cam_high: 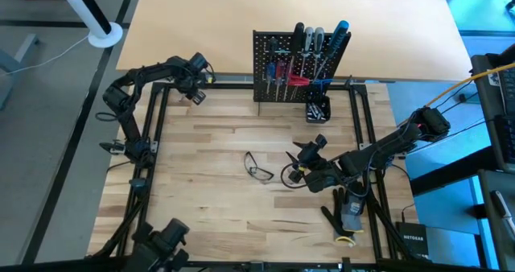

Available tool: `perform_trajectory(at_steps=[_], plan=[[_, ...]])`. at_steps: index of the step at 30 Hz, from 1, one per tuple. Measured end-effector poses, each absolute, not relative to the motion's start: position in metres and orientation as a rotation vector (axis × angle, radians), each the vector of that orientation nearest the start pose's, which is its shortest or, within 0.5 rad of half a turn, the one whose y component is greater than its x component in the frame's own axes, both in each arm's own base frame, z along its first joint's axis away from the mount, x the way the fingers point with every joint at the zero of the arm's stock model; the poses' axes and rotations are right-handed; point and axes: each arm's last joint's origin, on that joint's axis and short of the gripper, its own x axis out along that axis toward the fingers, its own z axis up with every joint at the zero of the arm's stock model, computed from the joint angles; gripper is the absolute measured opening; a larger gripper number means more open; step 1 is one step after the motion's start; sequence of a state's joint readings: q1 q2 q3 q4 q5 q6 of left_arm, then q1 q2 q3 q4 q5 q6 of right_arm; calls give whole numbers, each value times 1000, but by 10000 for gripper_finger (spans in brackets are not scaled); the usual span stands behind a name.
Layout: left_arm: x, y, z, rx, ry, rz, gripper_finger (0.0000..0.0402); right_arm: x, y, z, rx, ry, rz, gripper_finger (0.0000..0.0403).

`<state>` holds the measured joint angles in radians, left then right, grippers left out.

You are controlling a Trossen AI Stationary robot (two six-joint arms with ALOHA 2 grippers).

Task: Hang tools onto peg board
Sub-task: Put the silver socket in the black bin on the peg board

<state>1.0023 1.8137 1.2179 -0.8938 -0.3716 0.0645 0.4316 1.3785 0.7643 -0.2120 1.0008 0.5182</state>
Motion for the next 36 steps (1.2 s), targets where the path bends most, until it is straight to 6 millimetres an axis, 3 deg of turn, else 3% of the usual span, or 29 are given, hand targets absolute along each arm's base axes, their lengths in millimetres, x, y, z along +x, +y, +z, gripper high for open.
perform_trajectory(at_steps=[6,12,19,25,33,36], plan=[[155,282,167,-507,1544,1084,175,247,87,209,-61,467,-671,195],[142,279,148,-533,1547,1075,168,247,87,209,-60,467,-670,195],[138,283,142,-570,1467,1063,153,247,87,209,-60,466,-671,195],[134,282,142,-617,1469,1036,125,247,87,209,-60,466,-671,195],[136,280,142,-605,1482,1012,52,247,87,209,-60,467,-671,195],[139,279,142,-583,1492,998,45,247,87,209,-64,468,-670,195]])
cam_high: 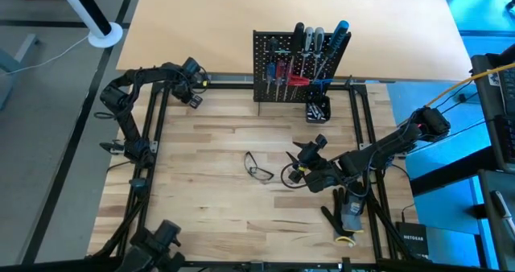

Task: Hang tools onto peg board
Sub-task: Put the silver socket in the black bin on the peg board

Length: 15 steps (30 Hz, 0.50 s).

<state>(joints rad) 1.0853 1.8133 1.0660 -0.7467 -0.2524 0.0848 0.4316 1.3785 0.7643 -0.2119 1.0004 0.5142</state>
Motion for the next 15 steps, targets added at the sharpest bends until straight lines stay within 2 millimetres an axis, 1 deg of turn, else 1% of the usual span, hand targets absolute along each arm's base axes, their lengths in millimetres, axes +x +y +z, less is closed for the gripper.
perform_trajectory(at_steps=[2,4,7,11,15], plan=[[141,277,142,-575,1494,995,47,247,87,209,-67,470,-669,195],[143,274,145,-567,1492,983,57,247,87,209,-68,471,-669,195],[149,265,156,-544,1480,958,62,247,88,208,-57,487,-642,195],[160,248,184,-465,1420,935,50,248,88,208,-44,495,-619,195],[174,220,223,-351,1285,913,51,249,89,208,-27,499,-597,195]])
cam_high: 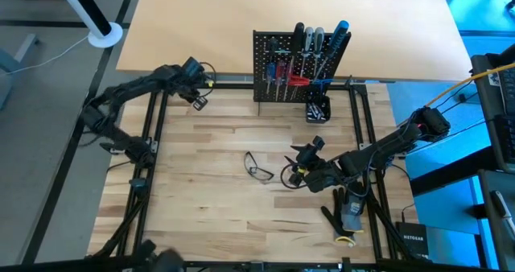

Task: Hang tools onto peg board
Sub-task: Put the silver socket in the black bin on the peg board

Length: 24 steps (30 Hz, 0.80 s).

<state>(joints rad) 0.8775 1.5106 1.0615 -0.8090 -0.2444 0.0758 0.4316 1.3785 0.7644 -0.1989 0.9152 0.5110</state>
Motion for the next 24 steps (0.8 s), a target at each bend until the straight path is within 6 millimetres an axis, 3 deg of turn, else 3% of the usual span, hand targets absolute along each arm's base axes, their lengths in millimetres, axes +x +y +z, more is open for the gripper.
perform_trajectory(at_steps=[6,11,18,24], plan=[[186,163,281,-270,1001,785,53,254,93,214,52,442,-548,195],[192,121,311,-202,762,609,52,263,97,226,51,350,-474,195],[206,77,313,-154,600,243,57,274,106,255,-31,137,-256,195],[227,47,324,-140,346,8,58,276,111,279,-231,-68,-115,195]])
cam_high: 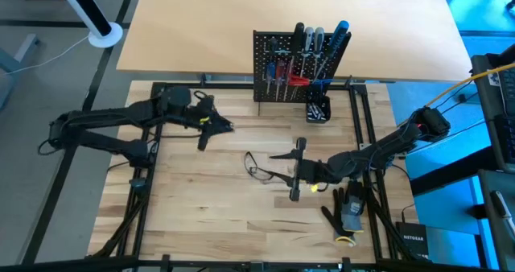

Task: Hang tools onto peg board
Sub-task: Put the silver socket in the black bin on the peg board

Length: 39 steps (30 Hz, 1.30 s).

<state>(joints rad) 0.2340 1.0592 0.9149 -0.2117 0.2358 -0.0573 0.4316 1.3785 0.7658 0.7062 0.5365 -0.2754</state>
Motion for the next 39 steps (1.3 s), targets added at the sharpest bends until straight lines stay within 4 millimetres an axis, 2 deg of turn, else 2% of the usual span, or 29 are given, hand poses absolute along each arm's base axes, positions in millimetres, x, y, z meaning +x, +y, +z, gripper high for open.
perform_trajectory(at_steps=[4,9,15,18,22,28,31,39], plan=[[235,29,335,-133,170,-142,58,279,114,293,-452,-133,-99,195],[241,15,346,-103,39,-215,58,300,123,317,-663,-180,-124,195],[242,5,345,-104,48,-254,58,319,134,354,-660,-282,-121,195],[242,1,343,-103,68,-268,58,324,136,361,-668,-256,-113,195],[242,-3,341,-113,94,-284,58,334,135,351,-703,-150,-194,205],[242,-7,341,-162,101,-290,59,345,135,334,-758,-64,-255,253],[244,-7,339,-200,116,-287,59,345,133,329,-843,24,-309,271],[268,-9,319,-271,176,-267,59,349,131,313,-1000,176,-305,270]])
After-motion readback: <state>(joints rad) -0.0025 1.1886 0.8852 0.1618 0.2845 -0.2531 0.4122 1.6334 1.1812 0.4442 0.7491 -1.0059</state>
